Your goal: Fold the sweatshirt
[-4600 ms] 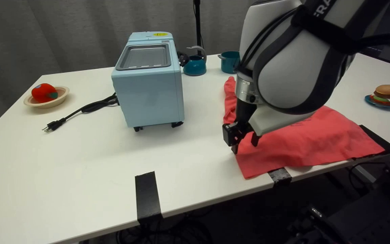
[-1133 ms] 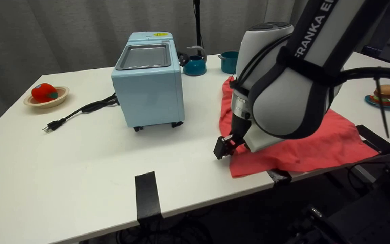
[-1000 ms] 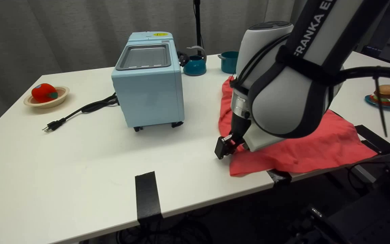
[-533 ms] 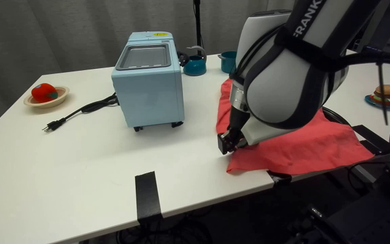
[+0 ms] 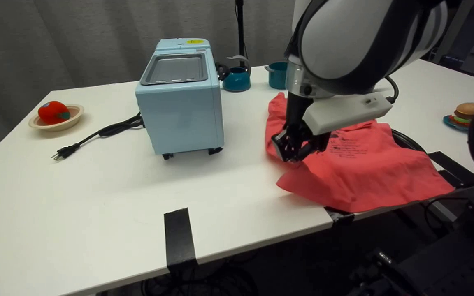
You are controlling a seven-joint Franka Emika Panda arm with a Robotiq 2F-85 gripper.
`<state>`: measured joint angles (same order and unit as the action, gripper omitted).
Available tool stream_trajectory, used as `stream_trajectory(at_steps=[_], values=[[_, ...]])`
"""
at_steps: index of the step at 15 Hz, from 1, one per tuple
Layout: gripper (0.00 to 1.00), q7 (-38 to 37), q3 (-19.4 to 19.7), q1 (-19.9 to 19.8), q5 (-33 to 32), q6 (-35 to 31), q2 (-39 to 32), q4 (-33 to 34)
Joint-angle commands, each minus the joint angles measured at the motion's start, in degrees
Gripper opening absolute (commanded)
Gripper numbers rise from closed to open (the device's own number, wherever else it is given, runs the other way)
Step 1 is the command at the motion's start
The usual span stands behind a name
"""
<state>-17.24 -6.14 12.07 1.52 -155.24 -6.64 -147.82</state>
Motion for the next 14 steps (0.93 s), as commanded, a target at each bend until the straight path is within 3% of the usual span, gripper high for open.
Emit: stream_trajectory(at_steps=[1,8,14], values=[[0.0,-0.5,0.8,-1.7,-1.6,0.1,1.1,0.8],[0.0,-18.7,9.2,-0.4,-25.2,-8.5,-1.3,7.3],[0.0,-32.0,14.3,0.0,-39.1,-7.1,-4.4,17.7]])
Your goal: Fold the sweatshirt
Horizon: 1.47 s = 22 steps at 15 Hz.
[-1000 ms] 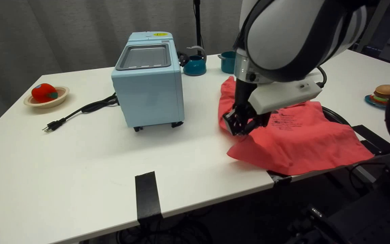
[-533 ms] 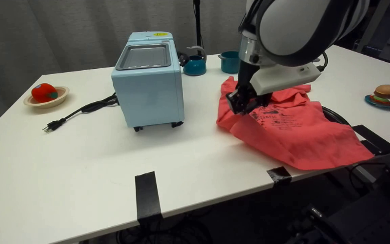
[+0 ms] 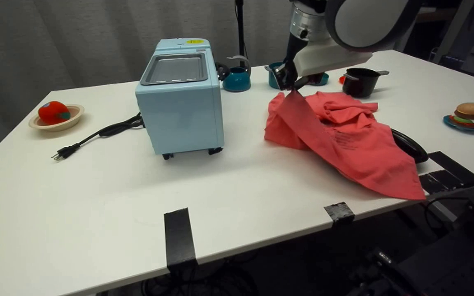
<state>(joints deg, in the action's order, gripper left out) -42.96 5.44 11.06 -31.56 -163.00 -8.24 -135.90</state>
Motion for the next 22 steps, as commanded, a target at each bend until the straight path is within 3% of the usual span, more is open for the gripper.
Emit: stream_trajectory(at_steps=[1,9,10,11,12,13,15,19,22], values=[[0.0,-8.1,3.6,1.2,-8.1,1.0,-3.7,7.9],[0.0,-25.0,9.8,3.4,-25.9,4.8,-11.6,20.0],[0.25,-27.1,10.3,3.8,-27.8,5.7,-12.6,21.3],[0.02,-28.9,11.0,4.3,-30.7,6.3,-13.6,22.3],[0.05,-30.5,11.2,4.6,-32.1,7.0,-14.5,23.1],[0.31,-32.2,11.3,4.8,-33.0,7.8,-15.2,23.7],[0.34,-36.2,11.9,5.5,-36.0,8.5,-16.0,24.5],[0.65,-43.3,12.3,6.6,-41.7,8.1,-13.7,22.8],[0.87,-38.1,9.6,5.1,-36.2,7.2,-9.8,17.2]])
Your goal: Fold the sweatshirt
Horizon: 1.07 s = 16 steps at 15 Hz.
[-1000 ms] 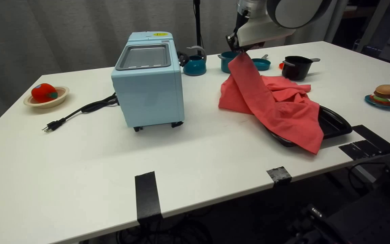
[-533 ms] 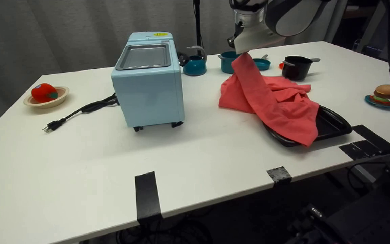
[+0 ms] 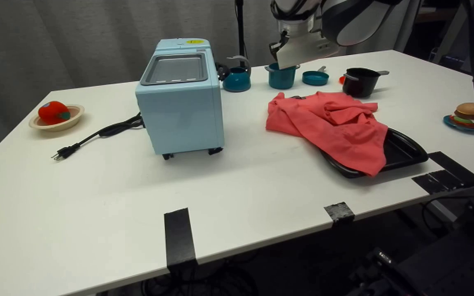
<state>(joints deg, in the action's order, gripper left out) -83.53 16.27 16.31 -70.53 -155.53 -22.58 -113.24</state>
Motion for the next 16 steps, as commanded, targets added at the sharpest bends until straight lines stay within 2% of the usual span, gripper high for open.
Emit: stream_trajectory(at_steps=[1,2,7,8,10,15,16], values=[[0.94,4.3,-1.9,-0.5,4.5,-0.2,5.7,-7.4],[0.99,7.0,-2.9,-0.8,7.0,0.1,7.5,-10.2],[1.0,19.6,-5.9,-1.2,18.8,1.8,16.8,-23.6],[1.0,21.8,-10.1,-4.6,20.5,3.3,19.0,-25.8],[1.0,26.9,-12.2,-5.8,25.4,4.6,22.1,-29.8],[1.0,37.4,-15.9,-8.2,35.2,4.7,25.0,-35.6],[1.0,37.9,-16.2,-8.6,35.4,4.6,24.7,-36.0]])
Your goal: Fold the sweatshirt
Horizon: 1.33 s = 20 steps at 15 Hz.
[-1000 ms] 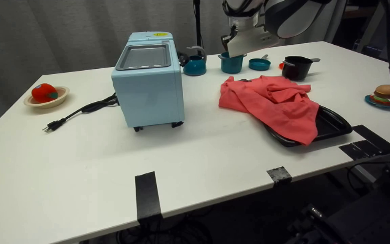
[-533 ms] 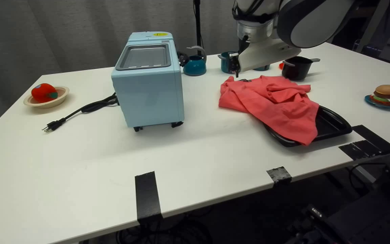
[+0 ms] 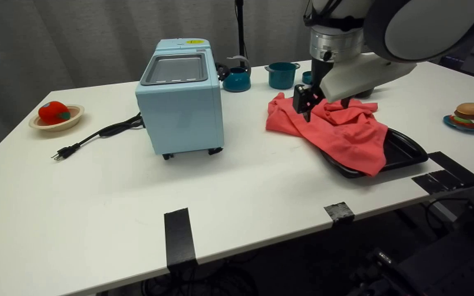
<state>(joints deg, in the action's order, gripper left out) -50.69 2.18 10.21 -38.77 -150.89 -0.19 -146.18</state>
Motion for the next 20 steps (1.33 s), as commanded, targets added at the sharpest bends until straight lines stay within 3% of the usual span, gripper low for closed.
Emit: stream_trajectory(at_steps=[1,10,15,18,19,20], values=[[1.0,5.8,-2.3,-2.9,4.0,-0.3,2.1,-3.5],[1.0,4.9,-0.8,-7.1,1.2,-3.9,-2.4,-5.1],[1.0,3.6,0.7,-6.9,-1.3,-8.8,-8.2,-3.7],[0.96,3.1,1.2,-6.7,-1.9,-10.7,-11.3,-2.7],[0.91,3.3,1.4,-6.8,-1.9,-11.1,-11.8,-2.5],[0.8,3.4,1.6,-6.9,-1.9,-11.6,-12.2,-2.2]])
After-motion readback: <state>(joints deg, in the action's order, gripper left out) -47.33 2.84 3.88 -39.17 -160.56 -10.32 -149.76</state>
